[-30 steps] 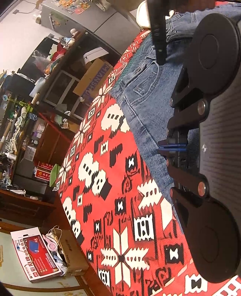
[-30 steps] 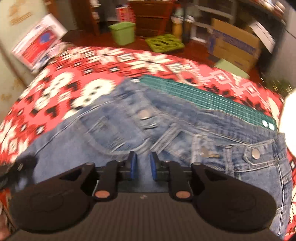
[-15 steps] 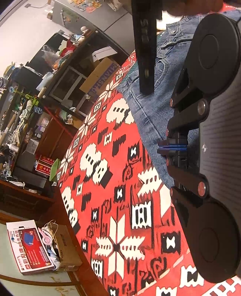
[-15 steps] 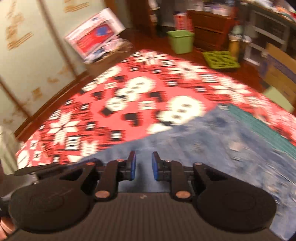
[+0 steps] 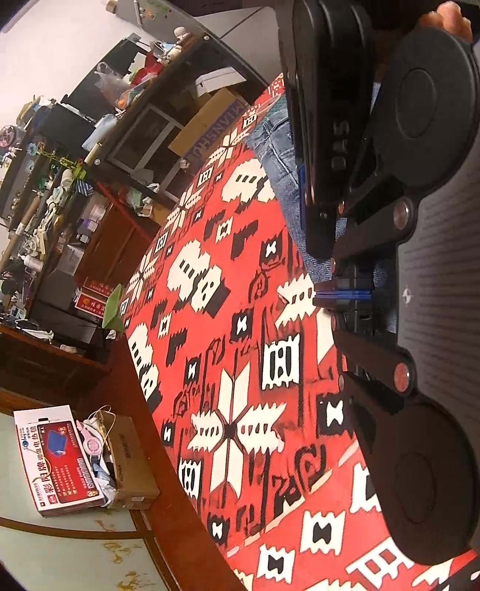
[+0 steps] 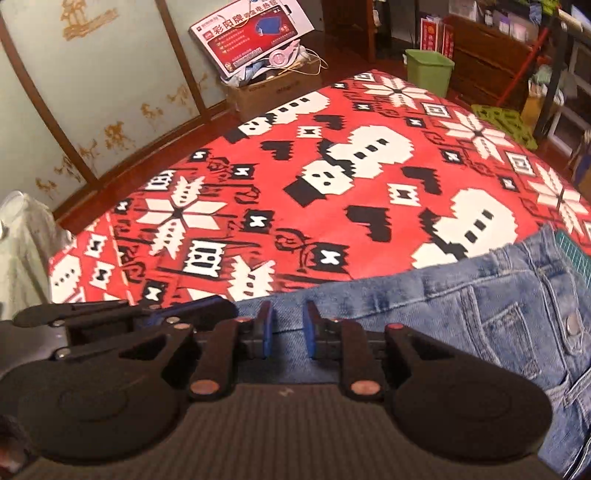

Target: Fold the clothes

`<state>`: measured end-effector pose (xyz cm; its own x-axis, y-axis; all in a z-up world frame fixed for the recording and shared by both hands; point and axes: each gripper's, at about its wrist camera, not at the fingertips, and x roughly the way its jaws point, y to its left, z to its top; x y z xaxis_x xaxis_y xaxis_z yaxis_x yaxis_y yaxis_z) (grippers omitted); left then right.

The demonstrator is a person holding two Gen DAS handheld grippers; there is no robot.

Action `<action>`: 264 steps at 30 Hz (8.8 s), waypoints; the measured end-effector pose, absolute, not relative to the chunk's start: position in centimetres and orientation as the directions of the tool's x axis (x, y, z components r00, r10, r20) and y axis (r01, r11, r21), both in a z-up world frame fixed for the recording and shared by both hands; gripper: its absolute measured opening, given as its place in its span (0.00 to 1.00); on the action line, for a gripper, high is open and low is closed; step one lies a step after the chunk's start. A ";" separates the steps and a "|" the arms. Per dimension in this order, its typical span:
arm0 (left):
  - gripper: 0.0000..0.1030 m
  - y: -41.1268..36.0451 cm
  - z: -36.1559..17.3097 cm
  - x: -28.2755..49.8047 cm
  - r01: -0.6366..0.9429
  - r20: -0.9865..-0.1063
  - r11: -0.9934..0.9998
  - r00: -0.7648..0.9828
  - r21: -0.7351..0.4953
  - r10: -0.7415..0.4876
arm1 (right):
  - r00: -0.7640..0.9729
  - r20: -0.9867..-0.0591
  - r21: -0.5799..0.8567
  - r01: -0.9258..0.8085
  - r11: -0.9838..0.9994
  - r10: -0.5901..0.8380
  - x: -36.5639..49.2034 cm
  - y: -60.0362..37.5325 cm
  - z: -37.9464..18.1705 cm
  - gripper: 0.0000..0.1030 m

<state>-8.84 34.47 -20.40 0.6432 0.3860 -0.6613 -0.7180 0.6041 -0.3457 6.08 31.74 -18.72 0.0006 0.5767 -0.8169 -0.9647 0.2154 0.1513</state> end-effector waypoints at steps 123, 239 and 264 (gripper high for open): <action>0.33 8.7 -17.6 5.2 -0.221 -0.771 0.959 0.637 -0.178 0.004 | 0.605 -0.658 0.106 -0.516 0.850 0.449 10.4 -6.8 -18.1 0.22; 0.21 11.5 -19.2 14.8 -0.375 -0.751 0.845 0.658 -0.381 -0.046 | 0.588 -0.684 0.107 -0.505 0.856 0.432 32.4 -0.6 -21.2 0.10; 0.21 8.3 -18.7 10.2 -0.328 -0.791 0.903 0.611 -0.279 -0.023 | 0.538 -0.722 0.155 -0.487 0.859 0.435 18.9 -9.2 -20.4 0.14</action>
